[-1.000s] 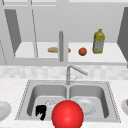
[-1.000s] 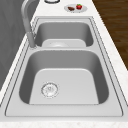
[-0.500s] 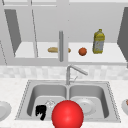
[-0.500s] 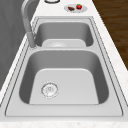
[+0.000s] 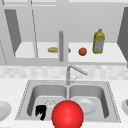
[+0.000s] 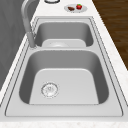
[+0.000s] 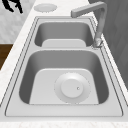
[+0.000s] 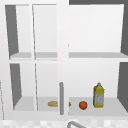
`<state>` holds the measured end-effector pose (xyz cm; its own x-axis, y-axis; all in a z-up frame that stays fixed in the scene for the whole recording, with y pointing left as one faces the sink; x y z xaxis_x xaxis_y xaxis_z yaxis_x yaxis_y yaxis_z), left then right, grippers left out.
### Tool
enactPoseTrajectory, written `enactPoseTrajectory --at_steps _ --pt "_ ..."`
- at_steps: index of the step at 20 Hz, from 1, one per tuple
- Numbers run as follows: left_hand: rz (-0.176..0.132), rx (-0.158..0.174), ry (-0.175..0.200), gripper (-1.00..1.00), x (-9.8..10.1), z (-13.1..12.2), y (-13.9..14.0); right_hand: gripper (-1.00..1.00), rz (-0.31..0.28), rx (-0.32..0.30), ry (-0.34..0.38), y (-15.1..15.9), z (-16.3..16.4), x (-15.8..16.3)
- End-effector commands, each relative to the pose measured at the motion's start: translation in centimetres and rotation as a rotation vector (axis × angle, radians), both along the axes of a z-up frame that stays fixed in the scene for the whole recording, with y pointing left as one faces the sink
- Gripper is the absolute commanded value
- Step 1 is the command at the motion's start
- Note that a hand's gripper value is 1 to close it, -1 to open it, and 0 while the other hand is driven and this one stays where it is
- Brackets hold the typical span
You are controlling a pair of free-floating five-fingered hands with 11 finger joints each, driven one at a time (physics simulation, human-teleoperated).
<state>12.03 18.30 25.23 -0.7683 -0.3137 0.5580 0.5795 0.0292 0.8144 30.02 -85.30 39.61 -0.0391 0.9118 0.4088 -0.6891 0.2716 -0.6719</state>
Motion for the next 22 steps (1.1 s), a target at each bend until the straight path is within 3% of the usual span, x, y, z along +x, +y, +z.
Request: enactPoseTrajectory --at_steps 1,3,6,12,22 --pt "0.0 0.0 0.0 0.0 0.0 0.0 0.0 -1.0 0.0 0.004 -0.035 1.5 0.0 -1.9" --pt "0.0 0.0 0.0 0.0 0.0 0.0 0.0 -1.0 -0.015 0.004 -0.074 1.3 1.7 -3.0" --pt "0.0 0.0 0.0 0.0 0.0 0.0 0.0 -1.0 -0.033 0.036 -0.055 1.2 4.0 -4.3" --pt "0.0 0.0 0.0 0.0 0.0 0.0 0.0 -1.0 -0.017 0.029 -0.037 1.1 8.4 -7.2" --pt "0.0 0.0 0.0 0.0 0.0 0.0 0.0 -1.0 -0.009 0.068 -0.032 2.3 14.8 -12.5"
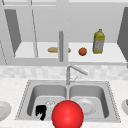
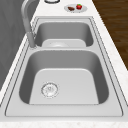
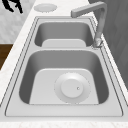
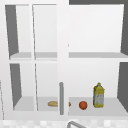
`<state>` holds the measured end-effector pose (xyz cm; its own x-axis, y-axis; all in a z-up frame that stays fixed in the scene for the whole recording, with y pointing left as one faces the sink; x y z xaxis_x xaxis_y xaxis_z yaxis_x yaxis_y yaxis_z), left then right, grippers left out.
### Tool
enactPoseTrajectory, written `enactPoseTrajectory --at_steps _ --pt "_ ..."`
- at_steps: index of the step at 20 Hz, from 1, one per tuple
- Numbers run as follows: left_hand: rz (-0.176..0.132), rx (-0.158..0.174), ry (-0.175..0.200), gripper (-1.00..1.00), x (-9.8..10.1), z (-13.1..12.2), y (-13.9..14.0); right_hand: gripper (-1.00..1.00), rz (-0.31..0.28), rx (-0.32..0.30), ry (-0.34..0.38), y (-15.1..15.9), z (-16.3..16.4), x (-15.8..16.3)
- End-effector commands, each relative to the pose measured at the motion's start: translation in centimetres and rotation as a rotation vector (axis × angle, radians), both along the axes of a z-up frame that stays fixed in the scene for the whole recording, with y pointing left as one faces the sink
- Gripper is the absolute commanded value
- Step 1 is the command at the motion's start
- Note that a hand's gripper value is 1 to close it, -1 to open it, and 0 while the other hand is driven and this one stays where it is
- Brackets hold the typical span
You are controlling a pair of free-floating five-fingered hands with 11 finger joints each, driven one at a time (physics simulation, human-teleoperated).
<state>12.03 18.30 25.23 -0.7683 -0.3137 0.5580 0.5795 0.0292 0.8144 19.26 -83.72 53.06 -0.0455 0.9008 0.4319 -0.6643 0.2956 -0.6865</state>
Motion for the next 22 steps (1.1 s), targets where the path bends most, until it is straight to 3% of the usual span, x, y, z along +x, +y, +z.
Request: enactPoseTrajectory --at_steps 1,5,10,22 --pt "0.0 0.0 0.0 0.0 0.0 0.0 0.0 -1.0 0.0 0.041 0.003 1.0 1.7 -2.3" --pt "0.0 0.0 0.0 0.0 0.0 0.0 0.0 -1.0 0.004 0.035 -0.002 2.4 2.7 -4.7" --pt "0.0 0.0 0.0 0.0 0.0 0.0 0.0 -1.0 -0.006 0.01 -0.059 5.5 2.6 -6.9" --pt "0.0 0.0 0.0 0.0 0.0 0.0 0.0 -1.0 -0.004 0.021 -0.008 12.3 6.8 -9.8"
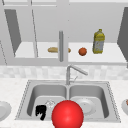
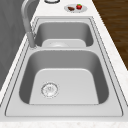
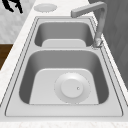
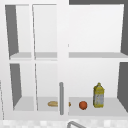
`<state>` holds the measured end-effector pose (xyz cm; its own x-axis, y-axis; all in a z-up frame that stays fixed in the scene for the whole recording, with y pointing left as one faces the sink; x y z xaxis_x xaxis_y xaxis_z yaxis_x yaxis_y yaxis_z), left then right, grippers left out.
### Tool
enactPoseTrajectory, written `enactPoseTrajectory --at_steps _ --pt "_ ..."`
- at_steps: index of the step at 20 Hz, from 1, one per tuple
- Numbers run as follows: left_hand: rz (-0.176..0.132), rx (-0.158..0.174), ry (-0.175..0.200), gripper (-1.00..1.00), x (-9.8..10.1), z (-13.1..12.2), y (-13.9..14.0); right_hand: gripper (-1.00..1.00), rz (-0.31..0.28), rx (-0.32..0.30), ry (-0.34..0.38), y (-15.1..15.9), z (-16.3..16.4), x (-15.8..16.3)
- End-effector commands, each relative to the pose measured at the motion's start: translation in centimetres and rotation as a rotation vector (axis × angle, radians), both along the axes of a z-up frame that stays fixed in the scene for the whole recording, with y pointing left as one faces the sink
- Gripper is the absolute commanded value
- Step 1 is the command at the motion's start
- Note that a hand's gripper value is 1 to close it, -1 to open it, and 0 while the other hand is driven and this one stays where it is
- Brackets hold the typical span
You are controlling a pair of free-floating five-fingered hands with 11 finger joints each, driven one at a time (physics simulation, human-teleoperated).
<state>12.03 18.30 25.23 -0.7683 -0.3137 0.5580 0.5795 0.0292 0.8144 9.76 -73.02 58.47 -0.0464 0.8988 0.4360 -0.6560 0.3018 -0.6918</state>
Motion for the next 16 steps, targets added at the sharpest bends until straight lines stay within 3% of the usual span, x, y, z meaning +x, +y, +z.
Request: enactPoseTrajectory --at_steps 1,2,5,9,16 --pt "0.0 0.0 0.0 0.0 0.0 0.0 0.0 -1.0 0.0 0.015 0.005 2.1 1.9 -0.5" --pt "0.0 0.0 0.0 0.0 0.0 0.0 0.0 -1.0 0.0 0.013 0.005 2.7 2.4 -0.7" --pt "0.0 0.0 0.0 0.0 0.0 0.0 0.0 -1.0 0.049 -0.071 -0.047 4.3 3.0 -2.2" --pt "0.0 0.0 0.0 0.0 0.0 0.0 0.0 -1.0 0.045 -0.142 -0.079 6.2 3.2 -4.3" --pt "0.0 0.0 0.0 0.0 0.0 0.0 0.0 -1.0 0.029 -0.189 -0.122 9.9 4.6 -7.0"
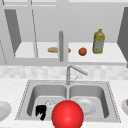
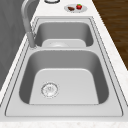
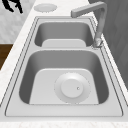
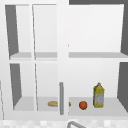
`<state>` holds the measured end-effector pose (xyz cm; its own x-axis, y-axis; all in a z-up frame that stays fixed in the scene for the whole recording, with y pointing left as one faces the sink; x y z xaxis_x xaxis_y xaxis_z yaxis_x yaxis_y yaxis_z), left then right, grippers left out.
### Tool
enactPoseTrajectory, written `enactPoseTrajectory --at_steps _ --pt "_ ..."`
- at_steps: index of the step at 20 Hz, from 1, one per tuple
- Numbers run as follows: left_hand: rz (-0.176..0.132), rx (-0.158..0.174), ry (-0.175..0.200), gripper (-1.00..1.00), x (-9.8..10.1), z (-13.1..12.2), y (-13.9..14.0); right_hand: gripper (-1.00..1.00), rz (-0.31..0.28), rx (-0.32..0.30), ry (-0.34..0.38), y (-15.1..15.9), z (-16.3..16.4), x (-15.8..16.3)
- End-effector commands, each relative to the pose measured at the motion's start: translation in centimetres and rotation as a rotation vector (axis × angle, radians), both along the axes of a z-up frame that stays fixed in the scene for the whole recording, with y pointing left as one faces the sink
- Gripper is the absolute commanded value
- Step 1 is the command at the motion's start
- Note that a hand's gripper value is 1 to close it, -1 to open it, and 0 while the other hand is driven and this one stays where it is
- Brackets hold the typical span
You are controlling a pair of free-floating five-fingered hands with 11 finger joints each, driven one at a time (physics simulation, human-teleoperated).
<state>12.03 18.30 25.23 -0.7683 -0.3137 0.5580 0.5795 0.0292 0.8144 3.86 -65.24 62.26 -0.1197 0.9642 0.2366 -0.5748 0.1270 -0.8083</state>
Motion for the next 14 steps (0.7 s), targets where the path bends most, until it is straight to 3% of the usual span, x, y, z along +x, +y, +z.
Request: enactPoseTrajectory --at_steps 1,10,14 --pt "0.0 0.0 0.0 0.0 0.0 0.0 0.0 -1.0 -0.007 0.006 -0.008 2.8 1.0 -1.4" --pt "0.0 0.0 0.0 0.0 0.0 0.0 0.0 -1.0 -0.007 -0.045 -0.028 8.9 0.8 -2.9" --pt "0.0 0.0 0.0 0.0 0.0 0.0 0.0 -1.0 -0.039 -0.121 -0.025 11.7 0.6 -3.4"
